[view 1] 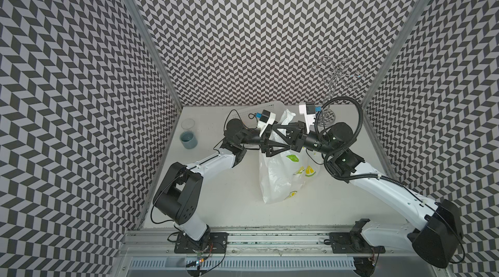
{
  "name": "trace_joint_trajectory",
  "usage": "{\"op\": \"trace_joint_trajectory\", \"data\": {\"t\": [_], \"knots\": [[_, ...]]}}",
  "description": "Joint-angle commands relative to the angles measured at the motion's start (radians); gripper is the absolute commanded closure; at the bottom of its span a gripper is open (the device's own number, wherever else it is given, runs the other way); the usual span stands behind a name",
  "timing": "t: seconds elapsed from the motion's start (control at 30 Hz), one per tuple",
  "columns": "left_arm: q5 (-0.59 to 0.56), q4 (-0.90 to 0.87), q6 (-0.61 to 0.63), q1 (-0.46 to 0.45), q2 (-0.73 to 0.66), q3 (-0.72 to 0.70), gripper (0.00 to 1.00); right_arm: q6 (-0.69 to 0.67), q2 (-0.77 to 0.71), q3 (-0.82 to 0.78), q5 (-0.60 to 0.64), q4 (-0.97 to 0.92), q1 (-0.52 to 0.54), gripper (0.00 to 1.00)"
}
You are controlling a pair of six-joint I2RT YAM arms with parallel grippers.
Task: Place the peach into a plastic bag & tie a knot
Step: Adjust the plastic bag at the center of the board.
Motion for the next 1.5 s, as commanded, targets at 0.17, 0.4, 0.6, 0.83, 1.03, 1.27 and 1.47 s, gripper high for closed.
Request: {"op": "trace_joint_trajectory", "data": {"t": [0.17,0.4,0.6,0.83,1.03,1.27,1.47], "knots": [[-0.031,0.369,-0.296,0.000,0.076,0.040,0.23,0.050,-0.011,-0.057,0.081,0.144,0.016,1.00],[-0.024,0.397,-0.332,-0.010,0.109,0.082,0.35,0.070,0.013,-0.081,0.134,0.168,0.026,0.99],[-0.025,0.423,-0.348,-0.003,0.121,0.083,0.69,0.063,0.016,-0.080,0.144,0.144,0.031,0.98],[0.085,0.466,-0.351,0.060,0.138,0.110,0.95,0.042,-0.065,-0.096,0.074,0.038,0.020,0.65],[0.235,0.476,-0.303,0.108,0.158,0.101,1.00,-0.030,-0.269,-0.050,0.056,-0.281,-0.101,0.49],[0.326,0.676,-0.370,0.097,0.102,-0.017,1.00,-0.213,-0.205,0.148,0.300,-0.926,-0.268,0.47],[0.324,0.221,0.067,0.087,-0.085,-0.166,1.00,-0.310,-0.092,0.208,0.337,-1.120,-0.234,0.44]]}}
